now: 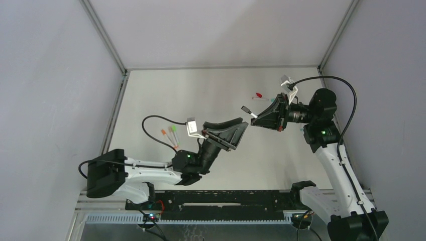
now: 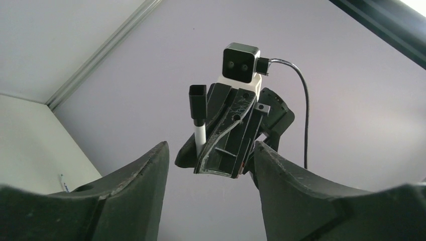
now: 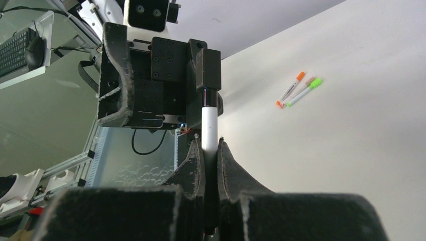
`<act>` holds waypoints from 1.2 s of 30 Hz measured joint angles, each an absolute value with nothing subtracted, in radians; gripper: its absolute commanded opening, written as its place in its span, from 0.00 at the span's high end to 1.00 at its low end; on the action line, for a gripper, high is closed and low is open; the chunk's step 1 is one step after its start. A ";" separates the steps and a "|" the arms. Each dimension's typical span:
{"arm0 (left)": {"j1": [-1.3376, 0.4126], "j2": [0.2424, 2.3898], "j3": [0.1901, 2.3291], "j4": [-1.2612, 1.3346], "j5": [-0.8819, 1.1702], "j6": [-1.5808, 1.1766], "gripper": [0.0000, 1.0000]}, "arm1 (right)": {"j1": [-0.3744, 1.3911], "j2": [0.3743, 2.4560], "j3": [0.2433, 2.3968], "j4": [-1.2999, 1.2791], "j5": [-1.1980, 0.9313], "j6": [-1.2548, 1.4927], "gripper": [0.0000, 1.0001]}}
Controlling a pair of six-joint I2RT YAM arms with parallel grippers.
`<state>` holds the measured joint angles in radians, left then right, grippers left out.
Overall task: Insert the pens into the pen caps
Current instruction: Press the pen cap onto the pen, then place the pen at the center of the board.
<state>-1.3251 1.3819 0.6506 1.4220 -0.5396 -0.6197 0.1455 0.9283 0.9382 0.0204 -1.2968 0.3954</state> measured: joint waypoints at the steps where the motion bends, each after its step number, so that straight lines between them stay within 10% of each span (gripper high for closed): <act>1: -1.324 1.382 0.651 1.418 -0.539 -0.620 0.36 | 0.146 0.928 0.937 0.022 -1.299 0.395 1.00; 36: -1.256 1.488 0.772 1.324 -0.454 -0.673 0.72 | 0.164 0.929 0.928 0.042 -1.309 0.395 1.00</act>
